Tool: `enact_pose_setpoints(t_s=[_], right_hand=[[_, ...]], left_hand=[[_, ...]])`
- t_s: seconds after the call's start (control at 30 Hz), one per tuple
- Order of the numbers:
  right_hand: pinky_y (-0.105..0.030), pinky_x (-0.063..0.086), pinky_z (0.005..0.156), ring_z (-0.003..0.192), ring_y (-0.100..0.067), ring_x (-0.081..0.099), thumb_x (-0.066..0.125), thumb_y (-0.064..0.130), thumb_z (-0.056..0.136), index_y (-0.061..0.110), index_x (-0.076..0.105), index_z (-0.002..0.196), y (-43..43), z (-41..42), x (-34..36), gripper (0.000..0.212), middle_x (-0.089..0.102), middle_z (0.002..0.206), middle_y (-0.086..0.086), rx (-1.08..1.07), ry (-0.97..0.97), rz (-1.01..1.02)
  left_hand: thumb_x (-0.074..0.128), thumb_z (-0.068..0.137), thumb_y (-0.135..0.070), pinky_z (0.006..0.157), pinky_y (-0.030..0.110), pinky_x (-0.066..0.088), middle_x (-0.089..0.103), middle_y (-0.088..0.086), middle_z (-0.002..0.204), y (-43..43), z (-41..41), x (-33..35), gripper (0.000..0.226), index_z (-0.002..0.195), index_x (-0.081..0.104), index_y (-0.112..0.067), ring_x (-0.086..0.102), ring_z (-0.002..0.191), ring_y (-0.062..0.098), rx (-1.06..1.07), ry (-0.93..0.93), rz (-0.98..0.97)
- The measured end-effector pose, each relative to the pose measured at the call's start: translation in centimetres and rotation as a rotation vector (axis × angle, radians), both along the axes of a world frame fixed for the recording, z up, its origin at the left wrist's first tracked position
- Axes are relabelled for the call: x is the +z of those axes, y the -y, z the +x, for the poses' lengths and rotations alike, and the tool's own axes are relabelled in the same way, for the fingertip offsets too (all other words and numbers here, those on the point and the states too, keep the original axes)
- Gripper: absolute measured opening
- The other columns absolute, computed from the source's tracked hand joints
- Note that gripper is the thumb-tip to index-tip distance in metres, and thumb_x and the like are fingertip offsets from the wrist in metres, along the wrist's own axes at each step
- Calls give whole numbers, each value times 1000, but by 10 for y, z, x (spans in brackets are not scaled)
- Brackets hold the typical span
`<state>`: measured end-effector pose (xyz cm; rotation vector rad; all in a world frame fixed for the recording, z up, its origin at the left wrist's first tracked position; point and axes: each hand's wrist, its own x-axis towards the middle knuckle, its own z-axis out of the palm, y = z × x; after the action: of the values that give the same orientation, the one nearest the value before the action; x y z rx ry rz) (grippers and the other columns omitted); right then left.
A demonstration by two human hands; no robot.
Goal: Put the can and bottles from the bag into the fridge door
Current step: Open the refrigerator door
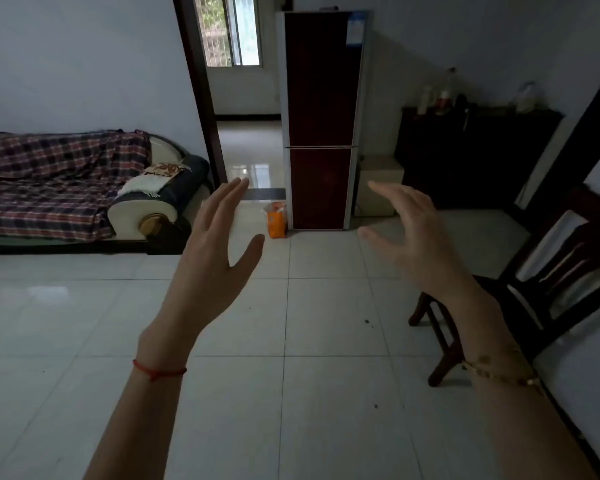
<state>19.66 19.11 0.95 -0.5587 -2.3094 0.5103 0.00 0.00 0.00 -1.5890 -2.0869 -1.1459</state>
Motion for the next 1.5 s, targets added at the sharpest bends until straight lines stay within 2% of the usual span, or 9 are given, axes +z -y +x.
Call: enact_pose_setpoints(t_s=[0.17,0.47,0.63,0.77,1.07,1.3,1.5], right_hand=[[-27,27,111,137,-13,32,61,33,90,20,38,144,-25,-31,-19,60,41,145,1,-24,62,-49],[-29,28,112,135,-12,33,58,36,90,21,38,143,-91,-74,-45,59,42,144,4,-55,97,-99],[-32,29,114,135,-11,32,57,37,90,24,37,144,-145,-106,-60,59,41,144,5,-63,119,-120],[-36,31,114,135,-9,32,57,38,91,25,37,144,-199,-139,-63,58,41,143,7,-43,117,-138],[-32,30,114,134,-7,31,56,39,91,27,37,144,-327,-221,-59,58,41,143,8,-2,145,-162],[-27,27,111,134,-5,30,57,38,91,28,38,143,-397,-281,-65,56,42,142,10,60,174,-197],[-23,24,109,135,-5,30,58,38,91,28,39,142,-449,-339,-76,55,42,141,10,86,198,-186]], left_hand=[[59,94,-26,114,46,37,31,2,158,-29,-36,-15,68,153,27,-17,29,147,18,13,44,-56],[59,93,-26,116,33,32,34,4,157,-97,-90,-32,68,152,28,-16,32,144,16,48,54,-113],[60,93,-25,114,36,36,34,5,156,-157,-120,-44,68,152,29,-16,35,142,17,38,58,-136],[59,92,-28,112,32,34,33,3,156,-213,-149,-49,69,153,27,-19,35,141,16,39,62,-150],[60,92,-26,114,34,33,34,2,156,-331,-217,-53,70,153,27,-20,34,143,16,93,119,-159],[60,91,-26,110,46,42,36,4,155,-383,-266,-58,69,152,29,-18,40,140,21,150,139,-165],[60,92,-24,111,45,41,36,4,155,-429,-316,-65,67,151,31,-17,38,141,19,177,150,-147]])
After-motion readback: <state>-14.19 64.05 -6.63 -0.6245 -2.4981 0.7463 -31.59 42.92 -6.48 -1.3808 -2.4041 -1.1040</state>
